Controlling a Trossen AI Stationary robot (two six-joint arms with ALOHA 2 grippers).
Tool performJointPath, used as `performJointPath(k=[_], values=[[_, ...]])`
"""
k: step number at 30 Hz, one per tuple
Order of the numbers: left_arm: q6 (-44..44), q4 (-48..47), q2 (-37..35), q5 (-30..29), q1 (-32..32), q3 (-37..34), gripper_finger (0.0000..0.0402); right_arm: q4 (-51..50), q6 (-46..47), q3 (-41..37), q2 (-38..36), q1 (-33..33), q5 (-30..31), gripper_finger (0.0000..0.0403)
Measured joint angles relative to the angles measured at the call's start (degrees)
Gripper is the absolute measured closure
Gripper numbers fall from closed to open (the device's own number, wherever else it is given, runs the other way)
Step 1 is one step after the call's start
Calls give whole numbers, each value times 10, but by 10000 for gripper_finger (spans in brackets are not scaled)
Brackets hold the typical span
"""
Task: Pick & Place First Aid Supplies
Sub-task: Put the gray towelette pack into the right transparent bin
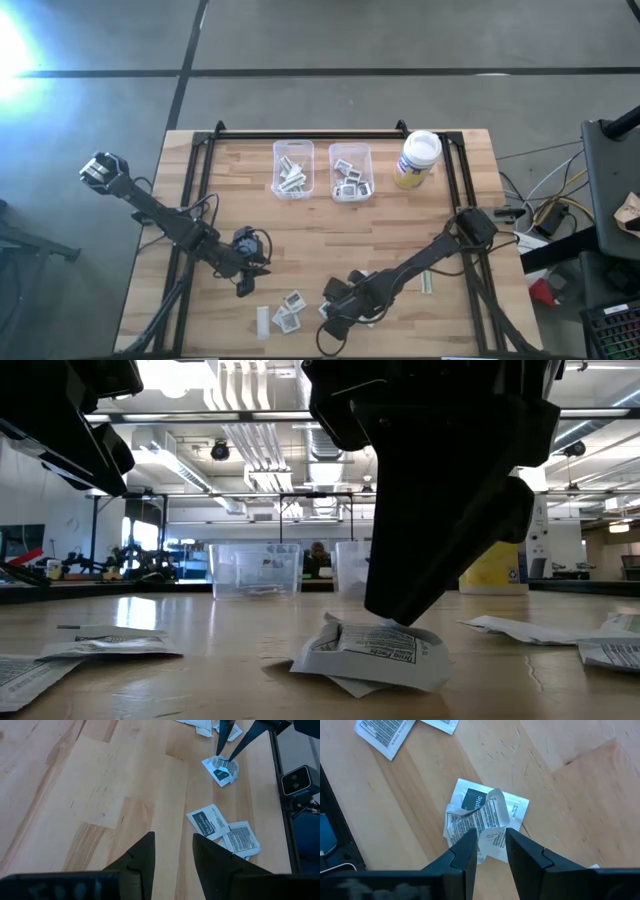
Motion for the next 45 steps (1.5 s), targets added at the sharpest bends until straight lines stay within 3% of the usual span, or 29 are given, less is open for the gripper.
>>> performJointPath(k=[12, 24, 31, 38, 45], values=[[1, 0, 0, 0, 0, 0, 278, 15, 0, -1, 18, -2, -4, 308], [2, 0, 0, -1, 0, 0, 278, 7, -6, -1, 15, -4, -8, 370], [2, 0, 0, -1, 0, 0, 278, -16, -35, -1, -8, -4, -11, 377], [-1, 1, 0, -18, 0, 0, 278, -50, -81, -1, -53, -3, 24, 377], [-2, 7, 0, -45, 0, 0, 278, -130, -123, -1, -116, -12, 120, 377]])
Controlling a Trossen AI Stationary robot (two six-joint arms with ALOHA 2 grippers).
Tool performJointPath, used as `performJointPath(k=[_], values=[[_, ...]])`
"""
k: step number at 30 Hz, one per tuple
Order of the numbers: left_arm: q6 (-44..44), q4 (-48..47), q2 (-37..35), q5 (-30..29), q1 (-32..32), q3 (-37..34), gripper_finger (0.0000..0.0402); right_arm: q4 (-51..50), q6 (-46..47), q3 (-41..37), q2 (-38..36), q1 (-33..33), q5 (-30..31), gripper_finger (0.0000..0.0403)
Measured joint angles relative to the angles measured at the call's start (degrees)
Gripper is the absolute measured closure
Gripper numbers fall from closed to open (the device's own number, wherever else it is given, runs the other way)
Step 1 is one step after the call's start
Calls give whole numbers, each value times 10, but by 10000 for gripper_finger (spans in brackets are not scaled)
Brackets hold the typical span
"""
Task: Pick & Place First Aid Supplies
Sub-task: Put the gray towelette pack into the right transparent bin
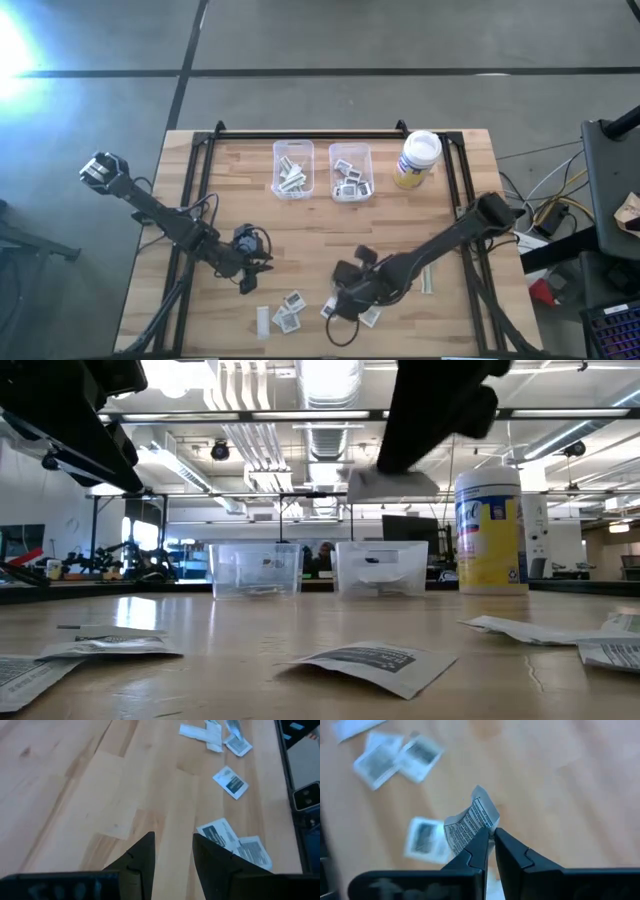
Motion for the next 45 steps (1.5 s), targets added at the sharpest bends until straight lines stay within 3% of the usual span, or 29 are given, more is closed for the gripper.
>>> performJointPath(k=[14, 22, 27, 37, 45], values=[[-15, 18, 0, 0, 0, 0, 278, -74, -121, -3, -128, -48, 279, 377], [-16, 21, 0, 2, 0, 0, 278, -74, -211, -5, -153, -131, 371, 377], [-16, 23, 0, 2, 0, 0, 278, -76, -246, -8, -150, -209, 352, 377], [-16, 23, 0, -9, -13, 0, 278, -72, -248, -64, -146, -358, 158, 377], [-2, 24, 0, -21, -20, 0, 278, -14, -278, -114, -146, -422, 27, 377]])
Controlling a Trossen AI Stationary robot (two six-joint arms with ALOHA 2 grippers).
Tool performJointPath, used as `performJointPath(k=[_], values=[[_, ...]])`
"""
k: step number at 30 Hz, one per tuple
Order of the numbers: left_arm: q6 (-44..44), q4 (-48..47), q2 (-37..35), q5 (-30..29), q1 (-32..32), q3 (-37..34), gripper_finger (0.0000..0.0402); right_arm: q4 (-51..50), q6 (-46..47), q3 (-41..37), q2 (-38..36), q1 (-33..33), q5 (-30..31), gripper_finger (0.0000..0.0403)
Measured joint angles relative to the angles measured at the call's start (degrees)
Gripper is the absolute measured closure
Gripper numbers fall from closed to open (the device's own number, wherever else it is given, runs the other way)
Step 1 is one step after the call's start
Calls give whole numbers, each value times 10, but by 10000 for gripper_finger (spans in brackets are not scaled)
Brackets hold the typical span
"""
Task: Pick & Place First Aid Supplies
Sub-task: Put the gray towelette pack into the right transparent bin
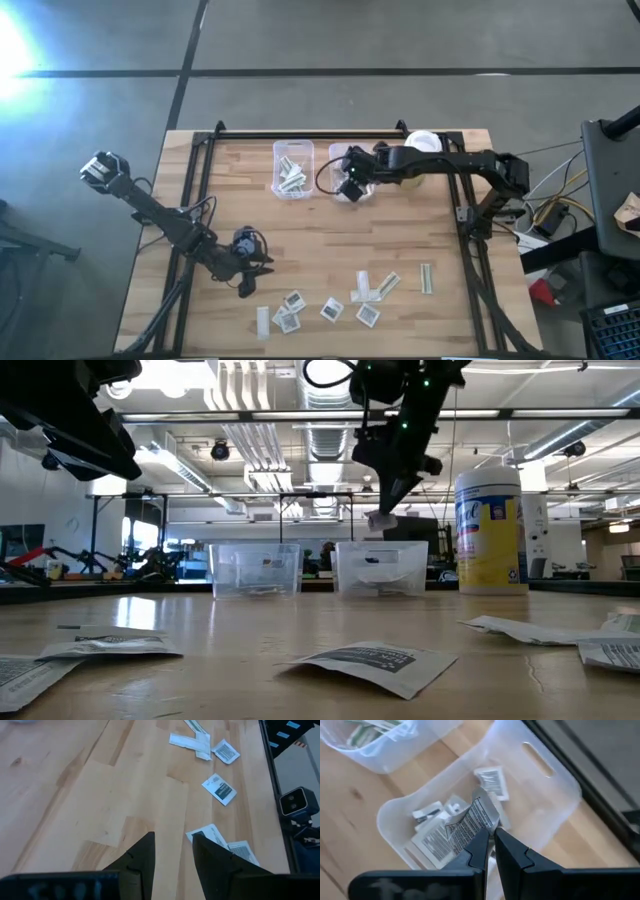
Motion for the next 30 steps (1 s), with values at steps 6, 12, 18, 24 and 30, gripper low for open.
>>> performJointPath(k=[6, 12, 18, 24, 30], values=[[2, 5, 0, -29, 0, 0, 278, 57, -24, -33, 0, -39, -64, 377], [-15, 17, 0, -30, 0, 0, 278, 67, -22, -57, 0, -65, -113, 377], [-14, 17, 0, -30, 0, 0, 278, 68, -15, -63, 0, -69, -113, 374], [-14, 17, 0, -30, 0, 0, 278, 67, 5, -63, 0, -71, -137, 373], [-13, 17, 0, -20, 0, 0, 278, 62, 22, -64, 0, -71, -144, 345]])
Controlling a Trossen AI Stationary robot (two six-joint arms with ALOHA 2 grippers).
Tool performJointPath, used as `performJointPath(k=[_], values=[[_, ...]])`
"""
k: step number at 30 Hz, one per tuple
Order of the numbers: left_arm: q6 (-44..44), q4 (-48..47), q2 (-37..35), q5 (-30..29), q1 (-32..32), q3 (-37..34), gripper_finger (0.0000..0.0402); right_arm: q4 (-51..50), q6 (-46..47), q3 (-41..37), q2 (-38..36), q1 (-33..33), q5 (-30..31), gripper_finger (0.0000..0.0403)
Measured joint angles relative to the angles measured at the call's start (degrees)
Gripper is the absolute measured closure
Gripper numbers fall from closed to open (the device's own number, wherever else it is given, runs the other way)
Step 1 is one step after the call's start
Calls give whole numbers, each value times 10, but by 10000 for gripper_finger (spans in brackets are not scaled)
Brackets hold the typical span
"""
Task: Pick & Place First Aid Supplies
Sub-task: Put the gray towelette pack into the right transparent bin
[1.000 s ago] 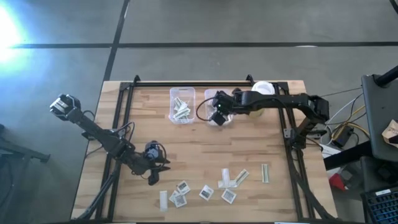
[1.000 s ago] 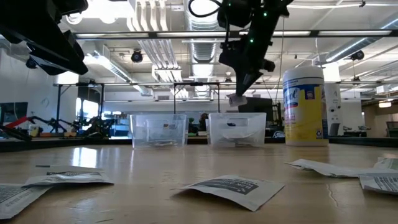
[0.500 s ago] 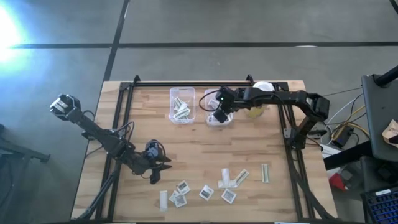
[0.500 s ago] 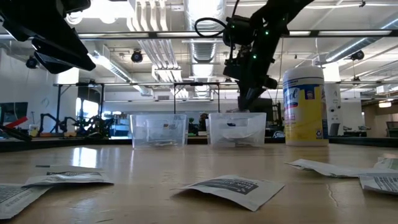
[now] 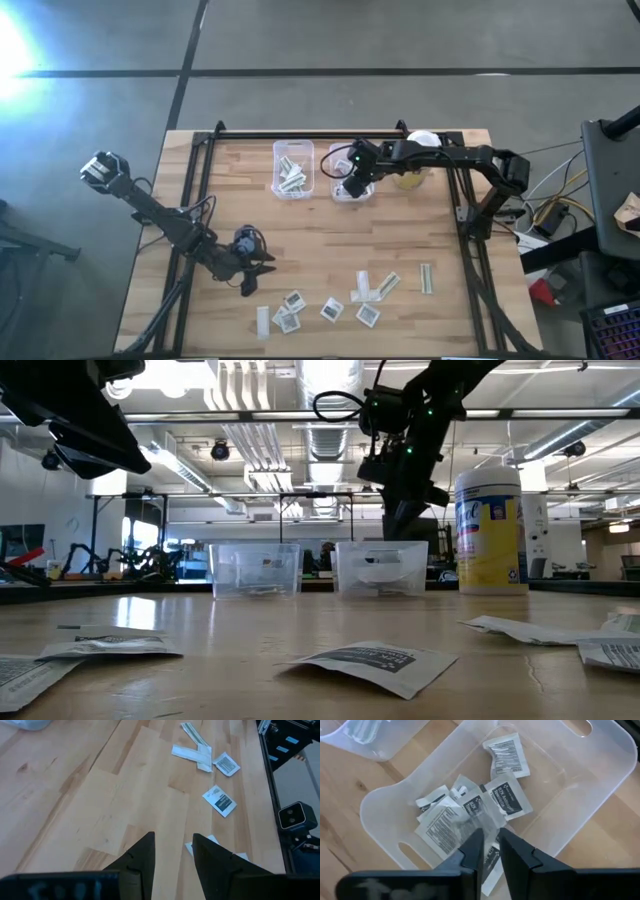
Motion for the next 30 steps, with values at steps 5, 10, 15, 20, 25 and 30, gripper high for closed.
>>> performJointPath(k=[5, 10, 15, 20, 25, 30], values=[[15, 0, 0, 1, 0, 0, 277, 0, 15, 0, 0, 0, 1, 306], [17, 0, 0, 1, 0, 0, 277, -4, 19, 0, -24, 0, -42, 280], [15, -1, 0, 1, 0, 0, 272, -3, 31, 0, -72, 35, -66, 273], [-19, 0, 0, 1, 0, 0, 235, -2, 33, 0, -126, 100, -26, 283], [-109, 0, 0, 20, 0, 0, 210, 0, 50, 0, -158, 181, 30, 294], [-186, 25, 19, 16, -5, 0, 211, 1, 70, 0, -160, 251, 64, 304]])
